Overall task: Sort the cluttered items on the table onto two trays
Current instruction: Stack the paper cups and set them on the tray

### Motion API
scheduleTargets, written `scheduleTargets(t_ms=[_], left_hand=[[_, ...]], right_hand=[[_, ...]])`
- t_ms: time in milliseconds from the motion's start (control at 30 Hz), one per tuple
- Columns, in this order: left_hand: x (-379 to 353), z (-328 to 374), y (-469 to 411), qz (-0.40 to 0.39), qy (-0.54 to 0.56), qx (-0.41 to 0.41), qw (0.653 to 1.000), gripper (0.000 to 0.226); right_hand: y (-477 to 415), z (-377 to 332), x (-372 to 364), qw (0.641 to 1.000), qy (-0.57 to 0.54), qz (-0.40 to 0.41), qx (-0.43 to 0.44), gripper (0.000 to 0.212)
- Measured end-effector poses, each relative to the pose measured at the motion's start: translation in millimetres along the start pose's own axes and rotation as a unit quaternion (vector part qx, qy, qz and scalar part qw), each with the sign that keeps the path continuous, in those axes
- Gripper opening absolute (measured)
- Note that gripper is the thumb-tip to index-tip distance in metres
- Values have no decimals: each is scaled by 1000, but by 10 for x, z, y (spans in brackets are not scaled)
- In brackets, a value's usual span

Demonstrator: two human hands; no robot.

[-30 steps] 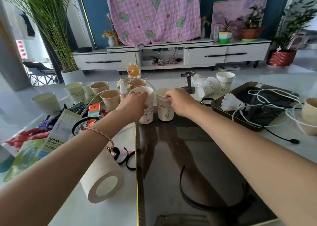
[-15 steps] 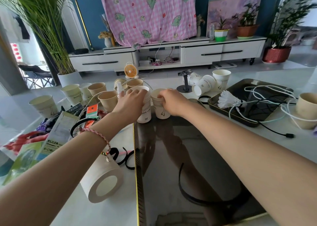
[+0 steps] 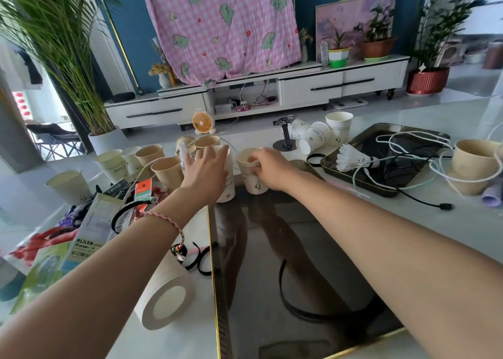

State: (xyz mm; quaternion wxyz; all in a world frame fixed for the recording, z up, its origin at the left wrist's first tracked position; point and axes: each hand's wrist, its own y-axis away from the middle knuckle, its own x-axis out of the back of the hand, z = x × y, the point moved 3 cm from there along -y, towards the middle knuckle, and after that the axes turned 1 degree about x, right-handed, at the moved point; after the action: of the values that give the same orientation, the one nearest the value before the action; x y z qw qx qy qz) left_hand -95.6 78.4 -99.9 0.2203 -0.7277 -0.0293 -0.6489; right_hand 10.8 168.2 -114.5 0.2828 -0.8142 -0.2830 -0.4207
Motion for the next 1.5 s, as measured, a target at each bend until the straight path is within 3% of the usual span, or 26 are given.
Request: scheduleTargets(t_ms=[67, 233, 333, 467, 600, 700, 767, 867, 1067, 1200, 1400, 1500], left_hand=[[42, 45, 59, 49, 10, 2, 999, 57], [263, 422, 201, 98, 50, -74, 991, 50], [442, 877, 309, 95, 78, -142, 982, 45], [567, 1593, 420, 72, 139, -208, 966, 43], [543, 2611, 601, 37, 190, -287, 938, 42], [413, 3187, 709, 5, 185, -327, 927, 42], [350, 3515, 744, -10, 181, -340, 923, 40], [319, 4001, 805, -18, 188, -374, 908, 44], [255, 4770, 1110, -17, 171, -477, 862, 66], [149, 5092, 1143, 3, 122, -509, 852, 75], [26, 5148, 1094, 82, 105, -543, 829, 37], [111, 5019, 1091, 122, 170, -559, 803, 23]], right_hand=[[77, 4, 63, 999, -32, 16, -3, 45], [536, 185, 413, 990, -115, 75, -16, 32], [1108, 482, 713, 970, -201, 124, -60, 16], [1857, 1076, 1122, 949, -187, 215, -134, 11], [2617, 1752, 1660, 898, -175, 332, -229, 14], [3147, 2124, 1854, 871, -91, 389, -287, 20], [3484, 2296, 2005, 835, -37, 441, -326, 24], [3793, 2494, 2316, 777, -72, 504, -371, 27], [3687, 2764, 2353, 802, -159, 413, -401, 19], [3602, 2813, 2352, 783, -268, 385, -409, 20], [3541, 2983, 2297, 725, -346, 414, -429, 36], [3497, 2990, 2335, 732, -309, 426, -433, 36]])
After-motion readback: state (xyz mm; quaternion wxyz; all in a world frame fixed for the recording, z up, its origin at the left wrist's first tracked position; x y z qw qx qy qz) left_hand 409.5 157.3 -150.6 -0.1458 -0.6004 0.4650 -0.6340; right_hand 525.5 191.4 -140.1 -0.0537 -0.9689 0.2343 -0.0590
